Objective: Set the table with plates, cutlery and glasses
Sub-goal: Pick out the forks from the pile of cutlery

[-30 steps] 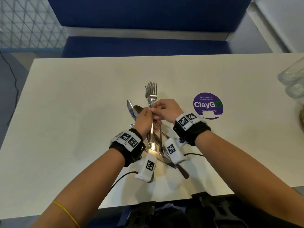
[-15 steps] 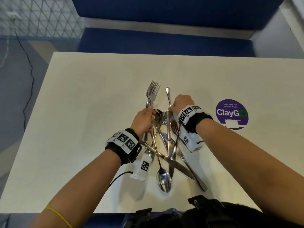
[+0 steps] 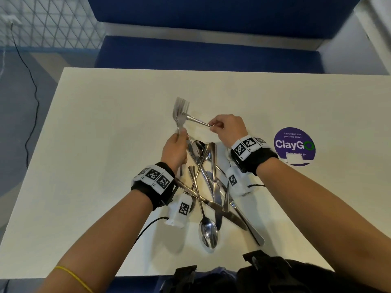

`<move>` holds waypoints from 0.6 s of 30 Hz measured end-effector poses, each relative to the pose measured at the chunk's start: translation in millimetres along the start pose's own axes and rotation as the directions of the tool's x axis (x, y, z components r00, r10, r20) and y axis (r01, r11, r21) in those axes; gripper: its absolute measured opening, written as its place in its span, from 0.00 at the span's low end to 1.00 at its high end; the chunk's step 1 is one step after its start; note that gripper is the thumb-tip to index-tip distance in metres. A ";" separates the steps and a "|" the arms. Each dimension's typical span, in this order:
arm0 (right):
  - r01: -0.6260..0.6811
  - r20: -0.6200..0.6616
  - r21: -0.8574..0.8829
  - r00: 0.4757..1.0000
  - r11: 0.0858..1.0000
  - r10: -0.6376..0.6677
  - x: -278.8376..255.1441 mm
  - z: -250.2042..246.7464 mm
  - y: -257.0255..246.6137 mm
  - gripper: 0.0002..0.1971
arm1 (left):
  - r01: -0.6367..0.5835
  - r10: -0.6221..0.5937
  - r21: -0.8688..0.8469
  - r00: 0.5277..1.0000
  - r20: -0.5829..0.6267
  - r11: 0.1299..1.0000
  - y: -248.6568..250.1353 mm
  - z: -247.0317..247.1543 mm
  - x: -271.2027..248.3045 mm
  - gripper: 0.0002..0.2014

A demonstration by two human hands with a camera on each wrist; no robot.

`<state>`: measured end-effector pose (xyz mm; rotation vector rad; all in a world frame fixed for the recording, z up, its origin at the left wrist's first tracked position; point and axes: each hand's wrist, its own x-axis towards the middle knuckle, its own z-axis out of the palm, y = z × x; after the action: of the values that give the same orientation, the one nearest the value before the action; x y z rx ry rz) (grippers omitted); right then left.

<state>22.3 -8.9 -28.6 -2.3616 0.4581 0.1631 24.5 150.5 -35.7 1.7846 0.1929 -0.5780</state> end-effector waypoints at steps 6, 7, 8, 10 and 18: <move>0.244 0.262 -0.392 0.954 0.887 -0.147 -8.4 -29.2 -9.8 0.10 | -0.178 0.212 0.211 0.966 -0.148 0.961 7.0 -10.2 5.0 0.10; 0.289 0.327 -0.408 0.932 0.866 -0.157 -11.3 -30.8 -11.8 0.10 | -0.206 0.240 0.264 0.965 -0.104 0.942 7.9 -8.8 3.6 0.09; 0.332 0.372 -0.412 0.911 0.849 -0.176 -14.0 -31.3 -13.8 0.10 | -0.222 0.248 0.310 0.968 -0.046 0.924 8.7 -6.3 1.7 0.08; 0.392 0.415 -0.416 0.885 0.821 -0.213 -18.9 -32.3 -15.5 0.10 | -0.232 0.220 0.377 0.973 0.075 0.897 9.4 0.8 -1.1 0.07; 0.499 0.330 -0.455 0.864 0.738 -0.381 -32.0 -30.6 8.2 0.08 | -0.228 0.128 0.324 0.945 0.302 0.918 0.0 23.2 -13.8 0.09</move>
<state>-10.8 -26.2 -3.5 -2.8720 -0.3193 0.3549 6.0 130.9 -33.4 2.0177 -0.2855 -0.7546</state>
